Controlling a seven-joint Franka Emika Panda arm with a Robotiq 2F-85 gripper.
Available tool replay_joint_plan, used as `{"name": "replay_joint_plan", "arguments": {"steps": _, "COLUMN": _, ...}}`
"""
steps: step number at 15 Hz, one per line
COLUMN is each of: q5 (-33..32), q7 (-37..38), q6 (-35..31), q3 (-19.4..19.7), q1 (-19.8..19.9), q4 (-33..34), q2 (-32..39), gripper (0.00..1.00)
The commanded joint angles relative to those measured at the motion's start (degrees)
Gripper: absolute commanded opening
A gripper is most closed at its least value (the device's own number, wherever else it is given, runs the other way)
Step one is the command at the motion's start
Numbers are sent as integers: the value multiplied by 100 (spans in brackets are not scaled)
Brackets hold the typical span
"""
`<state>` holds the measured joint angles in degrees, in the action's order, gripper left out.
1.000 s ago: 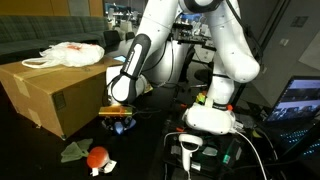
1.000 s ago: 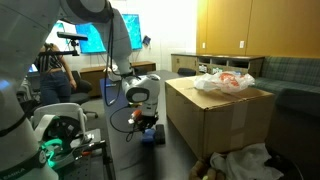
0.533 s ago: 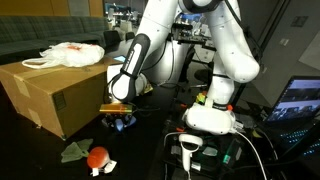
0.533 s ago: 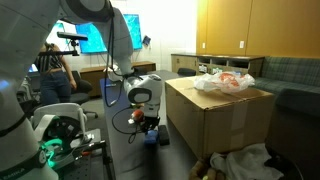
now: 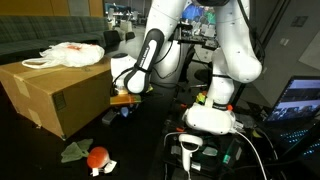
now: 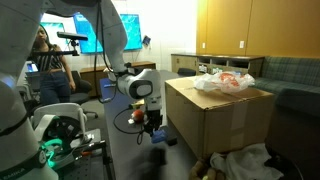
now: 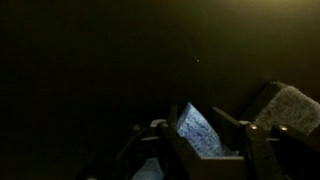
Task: Put the objects on top of the box on to the table and the objects on the table on to the top of the box
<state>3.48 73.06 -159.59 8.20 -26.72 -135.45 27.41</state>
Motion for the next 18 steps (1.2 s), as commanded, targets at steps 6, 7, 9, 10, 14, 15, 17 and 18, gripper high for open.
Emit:
{"name": "replay_joint_plan", "arguments": {"steps": 6, "q5": -3146, "q7": 74, "q6": 1200, "q3": 119, "q1": 154, "q4": -1130, "q2": -2677, "gripper": 13}}
{"name": "replay_joint_plan", "arguments": {"steps": 7, "q5": -3289, "q7": -74, "q6": 1430, "q3": -85, "q1": 384, "q4": -1090, "q2": -2892, "gripper": 13}}
{"name": "replay_joint_plan", "arguments": {"steps": 9, "q5": -3256, "q7": -714, "q6": 1908, "q3": -474, "q1": 833, "q4": -855, "q2": -3246, "gripper": 13}}
{"name": "replay_joint_plan", "arguments": {"steps": 10, "q5": -3148, "q7": -1140, "q6": 2155, "q3": -627, "q1": 1030, "q4": -635, "q2": -3348, "gripper": 13}}
{"name": "replay_joint_plan", "arguments": {"steps": 14, "q5": -2998, "q7": -2716, "q6": 2771, "q3": -1031, "q1": 1580, "q4": 649, "q2": -3100, "gripper": 13}}
{"name": "replay_joint_plan", "arguments": {"steps": 15, "q5": -3008, "q7": -2966, "q6": 2902, "q3": -1100, "q1": 1671, "q4": 987, "q2": -2981, "gripper": 13}}
{"name": "replay_joint_plan", "arguments": {"steps": 17, "q5": -3074, "q7": -3403, "q6": 3036, "q3": -1217, "q1": 1782, "q4": 1719, "q2": -2562, "gripper": 13}}
{"name": "replay_joint_plan", "arguments": {"steps": 18, "q5": -3077, "q7": -3589, "q6": 3058, "q3": -1249, "q1": 1807, "q4": 2045, "q2": -2355, "gripper": 13}}
